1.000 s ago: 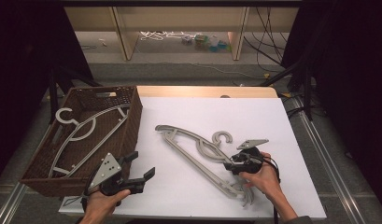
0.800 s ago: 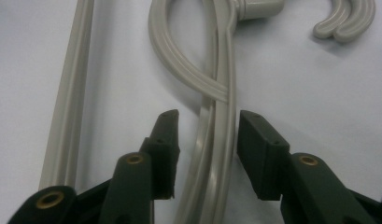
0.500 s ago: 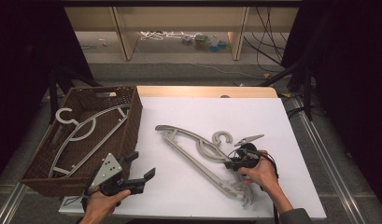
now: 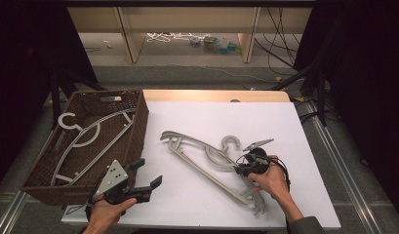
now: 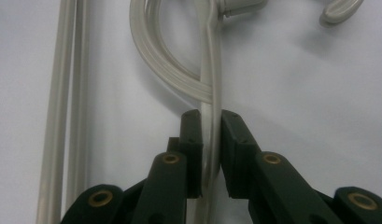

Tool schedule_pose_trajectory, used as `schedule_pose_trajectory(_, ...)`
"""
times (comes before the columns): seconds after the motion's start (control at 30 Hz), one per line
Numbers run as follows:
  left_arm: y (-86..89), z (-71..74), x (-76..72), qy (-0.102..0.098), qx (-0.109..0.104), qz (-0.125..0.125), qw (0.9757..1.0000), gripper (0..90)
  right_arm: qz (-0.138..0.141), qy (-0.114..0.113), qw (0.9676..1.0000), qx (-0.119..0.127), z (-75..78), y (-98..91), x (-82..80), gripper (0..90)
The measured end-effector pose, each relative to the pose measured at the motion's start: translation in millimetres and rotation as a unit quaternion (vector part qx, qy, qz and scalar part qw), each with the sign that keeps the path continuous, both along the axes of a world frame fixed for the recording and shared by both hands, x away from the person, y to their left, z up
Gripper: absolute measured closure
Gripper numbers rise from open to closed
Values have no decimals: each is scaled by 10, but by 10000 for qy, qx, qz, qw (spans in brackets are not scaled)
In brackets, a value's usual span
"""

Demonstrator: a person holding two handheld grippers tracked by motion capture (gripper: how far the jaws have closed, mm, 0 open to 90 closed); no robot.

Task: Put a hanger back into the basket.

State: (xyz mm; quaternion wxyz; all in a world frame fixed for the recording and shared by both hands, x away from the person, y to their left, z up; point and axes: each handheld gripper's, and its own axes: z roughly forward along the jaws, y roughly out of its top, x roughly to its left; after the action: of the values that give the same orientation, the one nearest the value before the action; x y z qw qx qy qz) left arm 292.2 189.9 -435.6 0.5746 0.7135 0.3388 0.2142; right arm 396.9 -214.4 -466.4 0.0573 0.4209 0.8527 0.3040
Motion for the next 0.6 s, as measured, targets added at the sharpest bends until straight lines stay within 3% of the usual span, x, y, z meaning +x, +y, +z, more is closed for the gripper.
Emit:
schedule_pose_trajectory(0.03, -4, -2, 8, -19, -61, -32, 10000, 172, 25, -96, 9999, -74, 32, 19, -12, 807)
schedule_pose_trajectory(0.13, -2, -1, 3, 9, 28, -21, 10000, 173, 58, -214, 9993, -284, 101, 55, -37, 809)
schedule_pose_trajectory(0.23, -5, 1, 4, -8, -52, -44, 10000, 172, -43, -156, 9995, -268, 132, 64, -51, 811)
schedule_pose_trajectory(0.4, -1, 2, 0, 10, -1, -34, 10000, 172, -22, -187, 9993, -326, 120, 70, -49, 811)
schedule_pose_trajectory(0.6, -12, 1, -4, 51, -53, -26, 10000, 173, -16, -209, 9977, -641, 74, 123, -47, 811)
